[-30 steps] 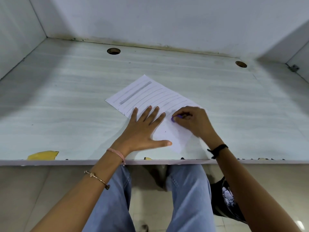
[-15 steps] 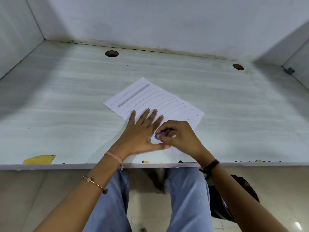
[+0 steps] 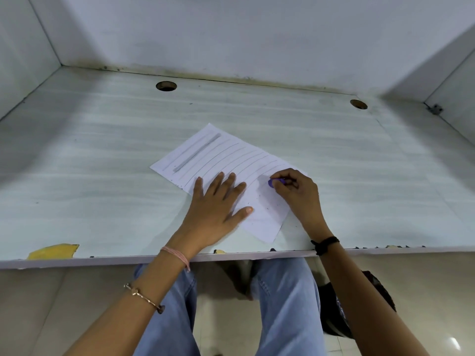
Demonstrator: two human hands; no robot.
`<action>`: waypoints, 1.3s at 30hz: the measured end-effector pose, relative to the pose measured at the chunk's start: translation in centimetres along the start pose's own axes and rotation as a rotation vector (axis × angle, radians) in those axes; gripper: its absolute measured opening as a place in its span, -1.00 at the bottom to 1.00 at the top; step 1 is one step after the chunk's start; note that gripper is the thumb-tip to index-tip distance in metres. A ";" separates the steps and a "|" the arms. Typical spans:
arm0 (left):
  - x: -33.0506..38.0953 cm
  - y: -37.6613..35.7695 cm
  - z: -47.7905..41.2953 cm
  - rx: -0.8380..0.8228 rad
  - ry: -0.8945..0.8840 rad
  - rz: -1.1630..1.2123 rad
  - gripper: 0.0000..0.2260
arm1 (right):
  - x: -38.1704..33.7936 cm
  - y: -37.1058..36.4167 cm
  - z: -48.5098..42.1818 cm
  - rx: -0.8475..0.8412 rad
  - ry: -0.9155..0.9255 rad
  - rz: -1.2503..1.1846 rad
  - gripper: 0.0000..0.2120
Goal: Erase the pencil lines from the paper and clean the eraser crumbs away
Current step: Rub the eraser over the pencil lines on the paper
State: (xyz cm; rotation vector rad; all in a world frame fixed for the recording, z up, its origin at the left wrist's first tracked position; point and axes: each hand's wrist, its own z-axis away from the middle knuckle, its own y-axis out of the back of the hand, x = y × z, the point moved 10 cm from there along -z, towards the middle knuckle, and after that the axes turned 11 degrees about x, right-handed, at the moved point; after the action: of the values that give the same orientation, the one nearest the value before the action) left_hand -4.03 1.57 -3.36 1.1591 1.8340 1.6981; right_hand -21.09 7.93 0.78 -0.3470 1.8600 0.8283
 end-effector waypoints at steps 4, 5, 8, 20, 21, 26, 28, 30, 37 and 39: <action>0.2 1.3 -0.7 0.198 0.021 0.015 -0.35 | -0.6 -0.6 0.3 -0.022 0.068 0.084 -0.88; 0.5 1.7 -1.2 0.256 -0.017 -0.011 -0.37 | -0.9 -0.7 0.5 -0.035 0.093 0.101 -0.88; 1.0 2.4 -3.4 0.327 -0.081 -0.046 -0.31 | -1.4 -0.7 0.7 -0.046 0.138 0.111 -0.91; 1.6 -1.9 -5.1 -0.033 -0.073 -0.025 -0.05 | -2.0 0.0 1.2 -0.054 0.169 0.161 -0.85; 1.6 -2.0 -5.1 -0.044 -0.070 -0.034 -0.04 | -2.3 -0.5 1.4 -0.060 0.169 0.166 -0.86; 1.6 -2.2 -5.1 -0.042 -0.082 -0.043 -0.01 | -2.4 -1.4 0.7 -0.108 0.184 0.243 -0.87; 1.6 -2.1 -5.1 -0.030 -0.067 -0.009 -0.02 | -2.2 -0.1 -0.3 -0.030 0.142 0.255 -0.87; 1.7 -2.1 -5.2 -0.022 -0.080 -0.027 0.01 | -2.8 -1.2 0.2 -0.110 0.171 0.291 -0.86; 1.6 -2.1 -5.2 -0.016 -0.067 -0.001 0.01 | -2.6 0.1 -0.7 -0.082 0.152 0.355 -0.87; 1.7 -2.2 -5.3 -0.022 -0.078 -0.016 0.00 | -3.5 -1.5 0.4 -0.153 0.211 0.377 -0.87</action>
State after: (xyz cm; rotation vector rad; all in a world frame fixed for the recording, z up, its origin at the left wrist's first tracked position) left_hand -9.66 -0.28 -3.95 1.1811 1.7692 1.6367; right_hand -18.46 6.71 3.20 -0.1834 2.0986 1.2335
